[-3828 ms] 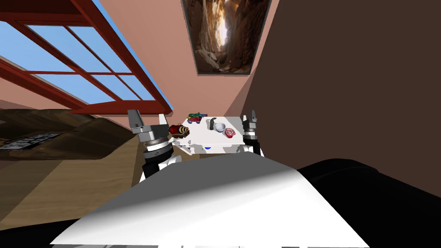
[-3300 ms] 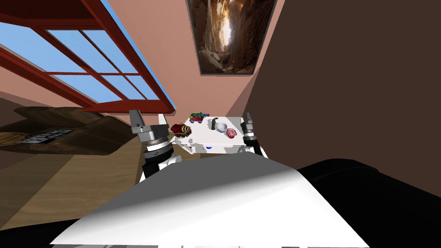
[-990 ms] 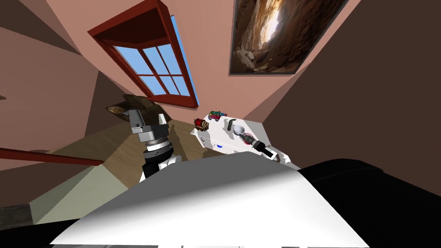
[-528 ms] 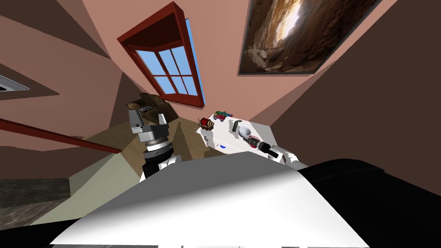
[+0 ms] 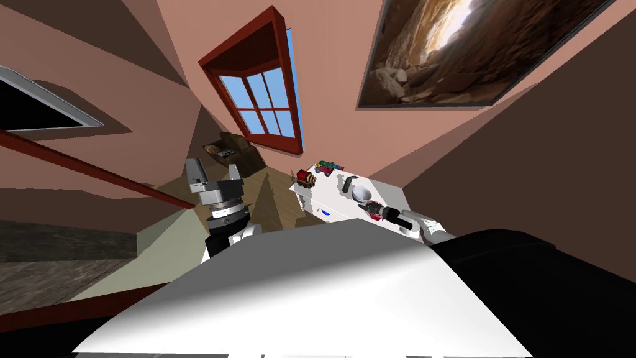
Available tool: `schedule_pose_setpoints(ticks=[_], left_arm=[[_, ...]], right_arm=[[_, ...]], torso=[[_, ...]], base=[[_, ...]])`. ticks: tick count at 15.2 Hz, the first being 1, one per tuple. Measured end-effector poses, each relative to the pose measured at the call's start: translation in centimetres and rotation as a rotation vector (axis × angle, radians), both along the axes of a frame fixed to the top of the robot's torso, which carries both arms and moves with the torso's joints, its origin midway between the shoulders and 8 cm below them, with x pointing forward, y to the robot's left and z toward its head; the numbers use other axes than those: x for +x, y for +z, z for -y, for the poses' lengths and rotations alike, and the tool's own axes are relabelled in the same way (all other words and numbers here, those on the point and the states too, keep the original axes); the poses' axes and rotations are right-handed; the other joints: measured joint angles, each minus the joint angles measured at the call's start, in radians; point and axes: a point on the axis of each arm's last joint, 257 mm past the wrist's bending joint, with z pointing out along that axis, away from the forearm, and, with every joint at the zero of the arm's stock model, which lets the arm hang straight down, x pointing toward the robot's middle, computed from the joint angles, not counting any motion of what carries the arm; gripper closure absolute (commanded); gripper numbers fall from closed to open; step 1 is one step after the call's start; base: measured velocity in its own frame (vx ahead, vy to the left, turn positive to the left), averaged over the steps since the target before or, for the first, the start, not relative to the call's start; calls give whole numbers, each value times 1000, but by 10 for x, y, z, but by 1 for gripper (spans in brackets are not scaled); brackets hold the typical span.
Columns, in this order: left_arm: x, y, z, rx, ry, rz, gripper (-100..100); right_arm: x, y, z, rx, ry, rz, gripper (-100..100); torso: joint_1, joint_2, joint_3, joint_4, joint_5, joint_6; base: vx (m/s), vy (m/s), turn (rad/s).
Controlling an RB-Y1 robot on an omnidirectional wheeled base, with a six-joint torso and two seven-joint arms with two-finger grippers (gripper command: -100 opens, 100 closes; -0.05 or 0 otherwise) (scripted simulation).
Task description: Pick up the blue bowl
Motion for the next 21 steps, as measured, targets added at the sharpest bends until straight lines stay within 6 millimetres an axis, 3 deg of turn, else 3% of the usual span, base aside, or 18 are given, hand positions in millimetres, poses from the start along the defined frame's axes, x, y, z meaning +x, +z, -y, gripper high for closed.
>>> schedule_pose_setpoints(ticks=[5,8,13,19,21], left_arm=[[0,0,0,0,0,0,0],[0,0,0,0,0,0,0],[0,0,0,0,0,0,0],[0,0,0,0,0,0,0],[0,0,0,0,0,0,0]], right_arm=[[-36,-24,62,-185,44,-108,-100],[-63,-28,97,-292,82,-182,-100],[-99,-36,138,-406,128,-277,-100],[-180,-50,195,-556,221,-467,-100],[-205,-50,205,-584,256,-522,-100]], torso=[[1,-1,-1,0,0,0],[2,-1,-1,0,1,-1],[0,0,0,0,0,0],[1,-2,-1,0,0,0],[0,-2,-1,0,0,0]], base=[[54,67,217],[56,72,285],[53,41,185],[78,50,275],[61,20,121]])
